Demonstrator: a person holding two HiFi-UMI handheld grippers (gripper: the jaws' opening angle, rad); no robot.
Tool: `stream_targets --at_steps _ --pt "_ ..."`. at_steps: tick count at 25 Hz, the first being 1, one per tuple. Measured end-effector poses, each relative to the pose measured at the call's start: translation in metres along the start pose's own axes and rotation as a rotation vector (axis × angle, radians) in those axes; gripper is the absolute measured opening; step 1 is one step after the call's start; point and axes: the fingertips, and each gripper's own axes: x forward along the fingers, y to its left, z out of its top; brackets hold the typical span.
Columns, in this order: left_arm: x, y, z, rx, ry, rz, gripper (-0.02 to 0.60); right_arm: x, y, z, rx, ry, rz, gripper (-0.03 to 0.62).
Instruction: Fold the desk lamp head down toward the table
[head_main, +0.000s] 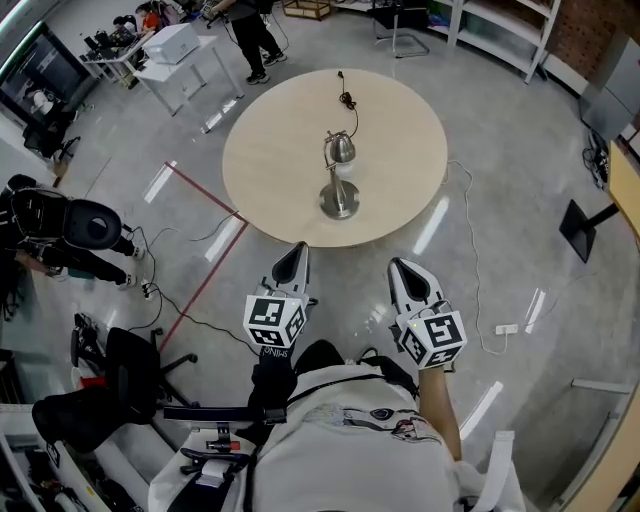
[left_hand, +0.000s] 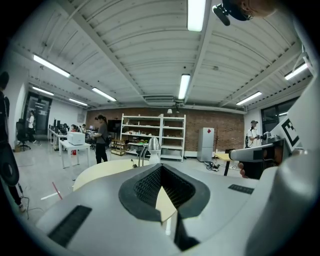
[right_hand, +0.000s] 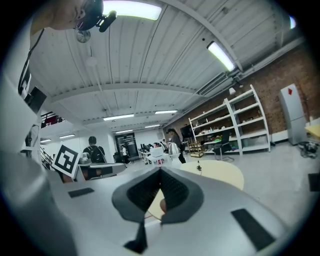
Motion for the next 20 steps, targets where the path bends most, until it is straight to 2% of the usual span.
stream_targets --at_steps 7,12,20 --pt "0.02 0.012 -0.01 -0.007 0.031 0.002 -0.002 0.025 -0.01 0.001 0.02 -0.001 0.01 0.0" --pt "0.057 0.037 -0.001 -0.016 0.004 -0.026 -0.002 0.06 -0.025 0.015 0.021 -0.056 -0.053 0.0" --pt "0.1 0.094 0.029 -0.013 -0.016 -0.038 -0.002 0.124 -0.043 0.055 -0.003 -0.094 -0.098 0.0"
